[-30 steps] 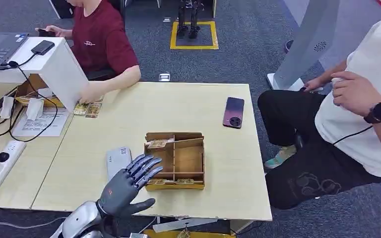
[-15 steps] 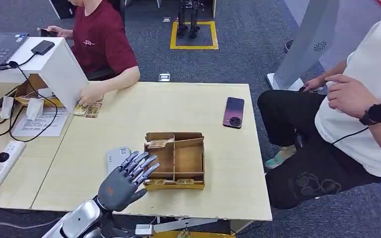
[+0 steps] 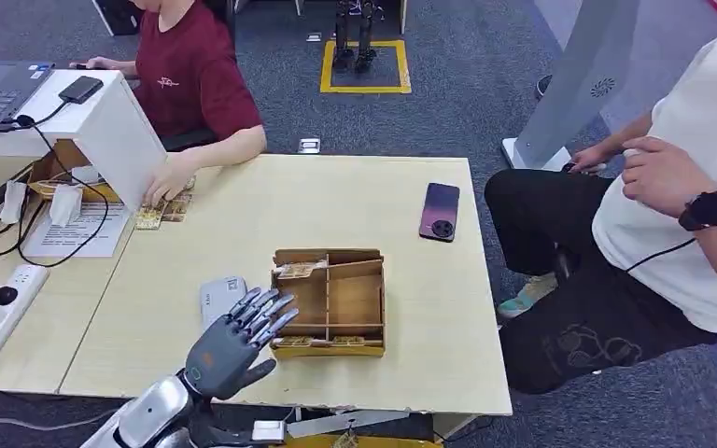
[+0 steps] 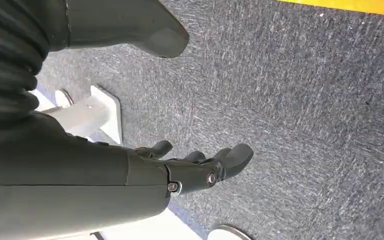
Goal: Pass the card to the sensor for recognition and then transmit it.
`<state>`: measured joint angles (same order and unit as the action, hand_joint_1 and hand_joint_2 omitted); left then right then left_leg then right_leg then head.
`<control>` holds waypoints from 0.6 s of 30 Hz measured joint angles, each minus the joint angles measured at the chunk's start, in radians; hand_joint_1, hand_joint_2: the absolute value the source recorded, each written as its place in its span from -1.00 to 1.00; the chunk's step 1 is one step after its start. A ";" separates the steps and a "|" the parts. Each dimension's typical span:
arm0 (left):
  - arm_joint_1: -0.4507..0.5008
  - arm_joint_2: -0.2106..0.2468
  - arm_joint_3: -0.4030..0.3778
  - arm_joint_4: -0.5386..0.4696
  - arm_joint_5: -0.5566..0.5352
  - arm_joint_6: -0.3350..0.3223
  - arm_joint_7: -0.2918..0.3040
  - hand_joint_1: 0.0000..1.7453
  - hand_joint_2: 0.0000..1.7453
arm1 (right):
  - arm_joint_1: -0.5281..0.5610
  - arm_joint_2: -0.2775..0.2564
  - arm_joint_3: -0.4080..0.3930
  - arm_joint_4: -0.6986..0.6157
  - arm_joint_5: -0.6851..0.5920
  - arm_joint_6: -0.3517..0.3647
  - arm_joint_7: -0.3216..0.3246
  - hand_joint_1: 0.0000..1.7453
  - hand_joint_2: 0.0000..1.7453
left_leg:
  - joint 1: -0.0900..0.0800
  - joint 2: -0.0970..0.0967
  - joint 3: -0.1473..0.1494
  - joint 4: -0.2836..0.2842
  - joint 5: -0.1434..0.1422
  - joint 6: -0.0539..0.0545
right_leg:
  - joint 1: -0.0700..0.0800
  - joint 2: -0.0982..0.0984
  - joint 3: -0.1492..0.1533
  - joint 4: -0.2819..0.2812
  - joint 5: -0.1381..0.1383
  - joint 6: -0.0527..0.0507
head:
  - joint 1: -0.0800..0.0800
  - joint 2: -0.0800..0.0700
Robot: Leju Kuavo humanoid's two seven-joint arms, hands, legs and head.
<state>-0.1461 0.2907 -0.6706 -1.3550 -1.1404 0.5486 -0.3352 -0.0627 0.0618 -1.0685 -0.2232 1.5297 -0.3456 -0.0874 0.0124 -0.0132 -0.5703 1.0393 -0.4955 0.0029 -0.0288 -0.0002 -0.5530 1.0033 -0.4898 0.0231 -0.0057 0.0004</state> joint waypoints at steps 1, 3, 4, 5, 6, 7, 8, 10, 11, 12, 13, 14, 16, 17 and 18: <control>0.000 0.000 -0.005 0.000 0.016 -0.008 -0.010 -1.00 1.00 | 0.000 0.000 0.000 0.000 0.000 0.000 0.000 -1.00 1.00 | 0.000 0.000 0.000 0.000 0.000 0.000 | 0.000 0.000 0.000 0.000 0.000 0.000 | 0.000 0.000; 0.000 0.000 -0.011 0.000 0.027 -0.015 -0.019 -1.00 1.00 | 0.000 0.000 0.000 0.000 0.000 0.000 0.000 -1.00 1.00 | 0.000 0.000 0.000 0.000 0.000 0.000 | 0.000 0.000 0.000 0.000 0.000 0.000 | 0.000 0.000; 0.000 -0.002 -0.012 0.000 0.029 -0.017 -0.020 -1.00 1.00 | 0.000 0.000 0.000 0.000 0.000 0.000 0.000 -1.00 1.00 | 0.000 0.000 0.000 0.000 0.000 0.000 | 0.000 0.000 0.000 0.000 0.000 0.000 | 0.000 0.000; 0.000 -0.002 -0.013 0.000 0.028 -0.022 -0.020 -1.00 1.00 | 0.000 0.000 0.000 0.000 0.000 0.000 0.000 -1.00 1.00 | 0.000 0.000 0.000 0.000 0.000 0.000 | 0.000 0.000 0.000 0.000 0.000 0.000 | 0.000 0.000; 0.000 -0.002 -0.015 0.000 0.022 -0.025 -0.019 -1.00 1.00 | 0.000 0.000 0.000 0.000 0.002 0.000 0.000 -1.00 1.00 | 0.000 0.000 0.000 0.000 0.000 0.000 | 0.000 0.000 0.000 0.000 0.000 0.000 | 0.000 0.000; -0.001 -0.002 -0.019 0.000 0.016 -0.028 -0.018 -1.00 1.00 | 0.000 0.000 0.000 0.000 0.002 0.000 0.000 -1.00 1.00 | 0.000 0.000 0.000 0.000 0.000 0.000 | 0.000 0.000 0.000 0.000 0.000 0.000 | 0.000 0.000; -0.001 -0.003 -0.022 0.000 0.012 -0.031 -0.018 -1.00 1.00 | 0.000 0.000 0.000 0.000 0.003 0.000 -0.001 -1.00 1.00 | 0.000 0.000 0.000 0.000 0.000 0.000 | 0.000 0.000 0.000 0.000 0.000 0.000 | 0.000 0.000; -0.002 -0.005 -0.028 0.000 0.017 -0.043 -0.020 -1.00 1.00 | 0.000 0.000 0.000 0.000 0.006 -0.002 -0.003 -1.00 1.00 | 0.000 0.000 0.000 0.000 0.000 0.000 | 0.000 0.000 0.000 0.000 0.000 0.000 | 0.000 0.000; -0.002 -0.006 -0.029 0.000 0.022 -0.049 -0.021 -1.00 1.00 | -0.001 0.000 0.000 0.000 0.007 -0.002 -0.003 -1.00 1.00 | 0.000 0.000 0.000 0.000 0.000 0.000 | 0.000 0.000 0.000 0.000 0.000 0.000 | 0.000 0.000; -0.002 -0.008 -0.032 0.000 0.025 -0.054 -0.021 -1.00 1.00 | -0.001 0.000 0.000 0.000 0.008 -0.002 -0.003 -1.00 1.00 | 0.000 0.000 0.000 0.000 0.000 0.000 | 0.000 0.000 0.000 0.000 0.000 0.000 | 0.000 0.000; -0.003 -0.010 -0.036 0.000 0.028 -0.058 -0.023 -1.00 1.00 | -0.001 0.000 0.000 0.000 0.009 -0.002 -0.003 -1.00 1.00 | 0.000 0.000 0.000 0.000 0.000 0.000 | 0.000 0.000 0.000 0.000 0.000 0.000 | 0.000 0.000; -0.003 -0.010 -0.039 0.001 0.031 -0.062 -0.026 -1.00 1.00 | -0.001 0.000 0.000 0.000 0.009 -0.002 -0.003 -1.00 1.00 | 0.000 0.000 0.000 0.000 0.000 0.000 | 0.000 0.000 0.000 0.000 0.000 0.000 | 0.000 0.000; -0.003 -0.013 -0.043 0.002 0.035 -0.065 -0.028 -1.00 1.00 | -0.001 0.000 0.000 0.000 0.009 -0.002 -0.003 -1.00 1.00 | 0.000 0.000 0.000 0.000 0.000 0.000 | 0.000 0.000 0.000 0.000 0.000 0.000 | 0.000 0.000; -0.003 -0.015 -0.044 0.002 0.036 -0.065 -0.029 -1.00 1.00 | -0.001 0.000 0.000 0.000 0.009 -0.002 -0.003 -1.00 1.00 | 0.000 0.000 0.000 0.000 0.000 0.000 | 0.000 0.000 0.000 0.000 0.000 0.000 | 0.000 0.000; -0.003 -0.016 -0.044 0.003 0.036 -0.066 -0.029 -1.00 1.00 | -0.001 0.000 0.000 0.000 0.009 -0.002 -0.003 -1.00 1.00 | 0.000 0.000 0.000 0.000 0.000 0.000 | 0.000 0.000 0.000 0.000 0.000 0.000 | 0.000 0.000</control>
<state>-0.1489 0.2747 -0.7149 -1.3523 -1.1044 0.4829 -0.3647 -0.0634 0.0618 -1.0685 -0.2232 1.5389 -0.3471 -0.0904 0.0124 -0.0131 -0.5703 1.0394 -0.4955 0.0029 -0.0288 -0.0002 -0.5531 1.0033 -0.4898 0.0231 -0.0057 0.0004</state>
